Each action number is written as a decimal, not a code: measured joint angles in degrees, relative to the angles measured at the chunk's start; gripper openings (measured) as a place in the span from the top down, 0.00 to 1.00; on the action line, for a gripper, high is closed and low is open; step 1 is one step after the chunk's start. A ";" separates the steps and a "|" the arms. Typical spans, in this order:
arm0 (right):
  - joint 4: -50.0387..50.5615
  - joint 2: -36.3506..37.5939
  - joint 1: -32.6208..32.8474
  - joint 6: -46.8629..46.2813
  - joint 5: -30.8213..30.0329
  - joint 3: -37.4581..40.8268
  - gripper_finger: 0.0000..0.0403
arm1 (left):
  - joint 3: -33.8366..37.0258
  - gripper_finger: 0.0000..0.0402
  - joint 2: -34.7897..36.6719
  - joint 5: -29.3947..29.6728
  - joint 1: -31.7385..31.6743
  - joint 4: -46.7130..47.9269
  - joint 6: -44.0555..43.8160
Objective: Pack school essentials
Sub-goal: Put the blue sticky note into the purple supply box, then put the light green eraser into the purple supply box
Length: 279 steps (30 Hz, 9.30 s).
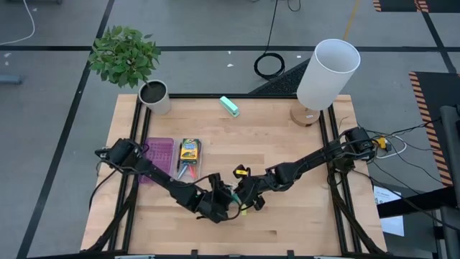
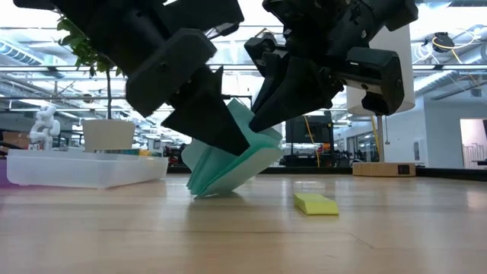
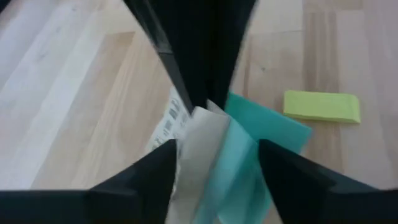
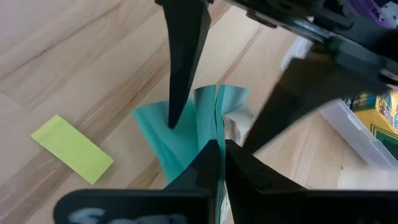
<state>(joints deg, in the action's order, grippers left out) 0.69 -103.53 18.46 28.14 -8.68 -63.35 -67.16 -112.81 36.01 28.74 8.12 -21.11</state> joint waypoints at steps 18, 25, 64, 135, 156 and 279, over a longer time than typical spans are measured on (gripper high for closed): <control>-0.05 0.00 0.02 -1.90 -0.05 0.00 0.97 | 0.04 0.81 0.00 3.58 2.30 1.97 -2.17; 0.00 0.00 0.08 -2.59 -0.01 0.00 0.89 | 0.04 0.94 0.00 4.13 2.53 2.12 -2.35; 13.73 43.48 0.26 -11.32 -6.57 25.97 0.43 | 0.02 0.96 26.45 13.51 0.84 41.52 -2.74; 10.28 45.13 0.24 -12.02 -7.79 27.06 0.47 | -0.22 0.97 15.47 4.52 0.96 68.23 -22.52; 10.35 45.11 0.24 -12.04 -7.74 27.04 0.47 | -0.17 0.95 10.47 1.87 0.10 68.68 -19.93; -12.45 13.87 15.41 -42.17 9.94 18.47 0.47 | -3.39 0.46 3.26 -14.14 -1.63 -2.96 13.89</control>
<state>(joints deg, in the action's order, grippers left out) -11.76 -89.65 33.87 -14.03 1.26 -44.88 -70.54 -109.56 21.87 27.11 5.16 -7.22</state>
